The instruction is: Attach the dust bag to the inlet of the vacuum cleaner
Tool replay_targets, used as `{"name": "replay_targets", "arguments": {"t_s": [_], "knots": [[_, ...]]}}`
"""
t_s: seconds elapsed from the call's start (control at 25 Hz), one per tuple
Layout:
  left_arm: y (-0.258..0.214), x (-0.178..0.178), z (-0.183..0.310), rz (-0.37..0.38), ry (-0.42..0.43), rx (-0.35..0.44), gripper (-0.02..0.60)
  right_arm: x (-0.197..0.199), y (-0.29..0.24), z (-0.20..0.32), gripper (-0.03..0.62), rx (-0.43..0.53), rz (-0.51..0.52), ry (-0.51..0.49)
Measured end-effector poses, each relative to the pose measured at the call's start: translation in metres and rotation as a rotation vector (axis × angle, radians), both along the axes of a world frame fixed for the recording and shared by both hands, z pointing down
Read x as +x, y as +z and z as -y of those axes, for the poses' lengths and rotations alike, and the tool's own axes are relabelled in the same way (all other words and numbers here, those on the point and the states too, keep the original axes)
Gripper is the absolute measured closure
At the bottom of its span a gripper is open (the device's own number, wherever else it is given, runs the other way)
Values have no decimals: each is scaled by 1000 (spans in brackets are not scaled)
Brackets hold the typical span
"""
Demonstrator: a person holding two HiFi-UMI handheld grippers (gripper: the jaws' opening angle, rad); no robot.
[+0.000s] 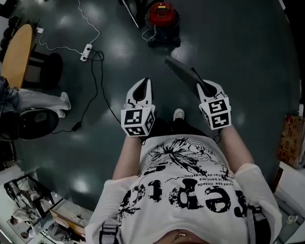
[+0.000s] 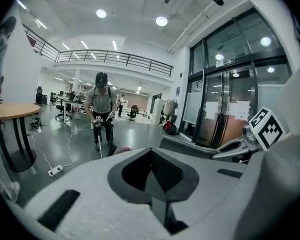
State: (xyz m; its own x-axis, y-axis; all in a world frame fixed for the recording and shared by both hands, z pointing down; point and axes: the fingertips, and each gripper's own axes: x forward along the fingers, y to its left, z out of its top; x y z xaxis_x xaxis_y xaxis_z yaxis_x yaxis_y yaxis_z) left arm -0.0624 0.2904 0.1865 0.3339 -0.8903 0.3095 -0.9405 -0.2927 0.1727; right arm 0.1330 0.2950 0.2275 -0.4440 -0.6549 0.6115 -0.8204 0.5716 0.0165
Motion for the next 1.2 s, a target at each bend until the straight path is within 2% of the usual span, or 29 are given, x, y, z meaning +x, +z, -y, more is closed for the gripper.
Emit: {"name": "replay_targets", "arguments": {"t_s": [0.24, 0.44, 0.72, 0.88, 1.04, 1.2], "knots": [[18, 4, 62, 28, -24, -55, 577, 23, 15, 70, 566, -23, -24, -4], [35, 1, 131, 34, 9, -66, 577, 26, 35, 132, 566, -71, -25, 33], [46, -11, 288, 22, 137, -108, 577, -4, 51, 247, 565, -167, -11, 78], [60, -36, 369, 1, 147, -145, 577, -32, 71, 307, 566, -211, -37, 0], [84, -53, 423, 23, 175, -176, 577, -51, 93, 350, 566, -232, -55, -47], [110, -56, 448, 20, 183, -212, 577, -68, 111, 380, 566, -231, -29, -75]]}}
